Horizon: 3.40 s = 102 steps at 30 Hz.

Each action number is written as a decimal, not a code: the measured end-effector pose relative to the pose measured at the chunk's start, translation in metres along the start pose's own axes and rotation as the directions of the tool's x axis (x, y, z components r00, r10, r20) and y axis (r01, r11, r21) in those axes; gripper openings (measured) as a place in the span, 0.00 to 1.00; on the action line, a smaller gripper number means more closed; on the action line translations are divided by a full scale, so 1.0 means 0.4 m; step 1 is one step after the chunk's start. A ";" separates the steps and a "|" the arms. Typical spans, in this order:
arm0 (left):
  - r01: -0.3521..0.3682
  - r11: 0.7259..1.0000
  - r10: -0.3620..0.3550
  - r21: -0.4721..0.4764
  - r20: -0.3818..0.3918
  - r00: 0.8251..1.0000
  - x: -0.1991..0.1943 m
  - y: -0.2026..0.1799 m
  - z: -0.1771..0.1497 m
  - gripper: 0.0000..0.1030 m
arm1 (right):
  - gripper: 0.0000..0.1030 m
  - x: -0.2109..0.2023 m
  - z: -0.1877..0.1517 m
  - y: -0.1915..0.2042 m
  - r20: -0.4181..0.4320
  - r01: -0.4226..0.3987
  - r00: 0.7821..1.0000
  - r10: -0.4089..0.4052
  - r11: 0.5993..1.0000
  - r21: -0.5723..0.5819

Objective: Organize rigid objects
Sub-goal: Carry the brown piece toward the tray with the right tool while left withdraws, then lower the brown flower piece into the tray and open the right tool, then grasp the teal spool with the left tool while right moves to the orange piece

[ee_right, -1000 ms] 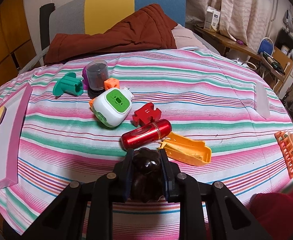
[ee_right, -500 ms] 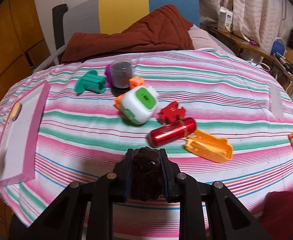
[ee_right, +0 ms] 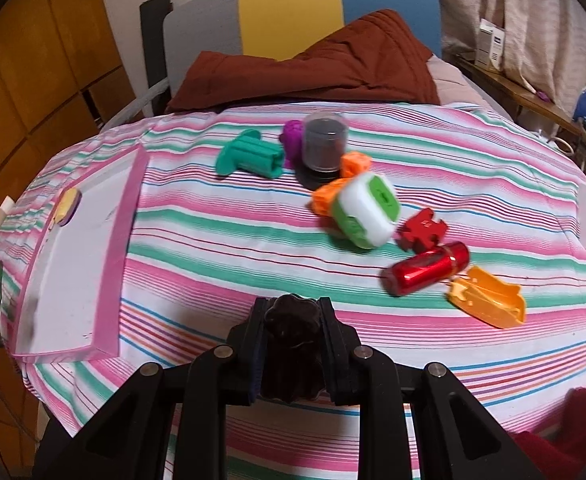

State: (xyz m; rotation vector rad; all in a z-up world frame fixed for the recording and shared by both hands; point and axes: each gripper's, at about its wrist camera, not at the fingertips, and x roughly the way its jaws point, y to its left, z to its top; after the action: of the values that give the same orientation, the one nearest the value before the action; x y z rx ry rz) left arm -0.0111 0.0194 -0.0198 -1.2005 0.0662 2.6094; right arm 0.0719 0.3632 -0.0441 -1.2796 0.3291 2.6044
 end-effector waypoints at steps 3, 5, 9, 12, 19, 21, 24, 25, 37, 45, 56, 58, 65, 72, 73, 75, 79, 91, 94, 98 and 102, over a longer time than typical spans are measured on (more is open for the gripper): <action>-0.004 1.000 0.004 -0.003 0.000 1.000 -0.004 0.008 -0.006 0.43 | 0.23 0.005 0.006 0.020 -0.003 -0.025 1.000 0.025 1.000 -0.002; -0.005 1.000 0.005 -0.008 -0.003 1.000 -0.005 0.015 -0.008 0.43 | 0.23 0.008 0.012 0.031 -0.004 -0.045 0.999 0.045 0.999 0.001; -0.010 1.000 0.010 -0.019 -0.010 1.000 -0.004 0.030 -0.016 0.43 | 0.23 0.013 0.029 0.042 -0.007 -0.091 0.996 0.091 0.995 0.031; -0.014 0.999 0.014 -0.030 -0.011 1.000 -0.003 0.043 -0.020 0.43 | 0.23 0.012 0.041 0.049 0.001 -0.091 0.996 0.091 0.995 0.027; -0.024 0.999 0.023 -0.045 -0.016 1.000 -0.001 0.064 -0.031 0.43 | 0.23 -0.025 0.093 0.103 0.042 -0.161 0.986 0.161 0.987 0.009; -0.030 0.998 0.030 -0.052 -0.018 0.999 -0.002 0.074 -0.035 0.43 | 0.23 -0.038 0.113 0.141 0.057 -0.187 0.981 0.188 0.982 -0.023; -0.042 0.997 0.041 -0.067 -0.023 0.999 -0.004 0.094 -0.042 0.43 | 0.23 -0.049 0.142 0.211 0.064 -0.243 0.967 0.248 0.967 -0.078; -0.047 0.996 0.045 -0.074 -0.023 0.999 -0.005 0.101 -0.044 0.43 | 0.23 -0.050 0.149 0.234 0.061 -0.260 0.962 0.266 0.961 -0.095; -0.078 0.988 0.075 -0.135 -0.028 0.997 -0.002 0.171 -0.055 0.43 | 0.23 0.061 0.177 0.545 -0.066 -0.383 0.923 0.379 0.889 -0.250; -0.086 0.983 0.082 -0.161 -0.033 0.996 0.004 0.197 -0.060 0.43 | 0.23 0.177 0.192 0.696 -0.103 -0.338 0.941 0.322 0.897 -0.286; -0.079 0.982 0.074 -0.173 -0.036 0.997 0.010 0.210 -0.062 0.43 | 0.25 0.236 0.192 0.769 -0.113 -0.309 0.951 0.288 0.896 -0.318; -0.081 0.982 0.076 -0.173 -0.035 0.997 0.008 0.210 -0.063 0.43 | 0.37 0.234 0.188 0.769 -0.118 -0.313 0.950 0.290 0.895 -0.319; -0.083 0.982 0.079 -0.168 -0.031 0.996 0.006 0.205 -0.064 0.43 | 0.56 0.214 0.179 0.731 -0.107 -0.331 0.944 0.313 0.902 -0.277; -0.086 0.985 0.082 -0.152 -0.032 0.996 0.004 0.191 -0.066 0.43 | 0.58 0.170 0.171 0.678 -0.068 -0.323 0.946 0.316 0.911 -0.257; -0.085 0.985 0.081 -0.151 -0.031 0.996 0.004 0.190 -0.066 0.43 | 0.58 0.166 0.170 0.672 -0.066 -0.324 0.946 0.318 0.911 -0.254; -0.085 0.986 0.082 -0.145 -0.028 0.996 0.001 0.184 -0.065 0.43 | 0.59 0.157 0.166 0.663 -0.061 -0.324 0.946 0.319 0.912 -0.250; -0.081 0.988 0.081 -0.131 -0.011 0.997 -0.015 0.171 -0.059 0.43 | 0.59 0.133 0.151 0.647 -0.038 -0.299 0.953 0.301 0.912 -0.279; 0.025 0.998 -0.024 -0.062 0.013 1.000 -0.032 0.094 -0.027 0.43 | 0.79 0.022 0.149 0.441 0.072 -0.220 0.968 0.242 0.948 -0.228; 0.074 0.995 -0.074 -0.065 -0.002 0.997 -0.029 0.074 -0.016 0.43 | 0.81 0.003 0.157 0.358 0.092 -0.190 0.973 0.210 0.965 -0.183; 0.135 0.990 -0.136 -0.043 -0.026 0.990 -0.019 0.037 0.006 0.43 | 0.81 -0.019 0.169 0.221 0.115 -0.123 0.984 0.135 0.987 -0.105; 0.185 0.982 -0.184 0.026 -0.032 0.982 -0.020 -0.033 0.031 0.43 | 0.81 -0.029 0.174 0.082 0.120 -0.049 0.991 0.051 0.998 -0.025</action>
State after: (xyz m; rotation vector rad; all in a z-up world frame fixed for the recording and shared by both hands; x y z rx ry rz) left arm -0.0118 0.0321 -0.0048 -1.1762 -0.0021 2.4231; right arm 0.0172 0.3513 0.0101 -1.1277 0.3163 2.7201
